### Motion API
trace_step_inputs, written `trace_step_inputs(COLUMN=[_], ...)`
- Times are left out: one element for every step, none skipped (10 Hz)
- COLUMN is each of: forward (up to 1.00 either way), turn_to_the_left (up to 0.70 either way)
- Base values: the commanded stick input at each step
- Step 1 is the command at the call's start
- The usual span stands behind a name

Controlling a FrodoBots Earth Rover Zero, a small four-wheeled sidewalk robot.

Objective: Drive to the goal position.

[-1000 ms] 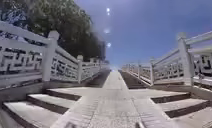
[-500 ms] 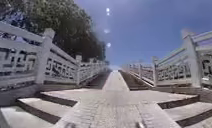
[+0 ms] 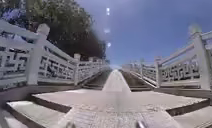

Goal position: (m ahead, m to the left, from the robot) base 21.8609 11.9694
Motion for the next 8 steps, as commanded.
trace_step_inputs(forward=[0.45, 0.45, 0.45, 0.45, 0.45, 0.45, 0.45, 0.45], turn_to_the_left=[0.0, 0.0, 0.0, 0.0, -0.26, -0.27, -0.02, 0.0])
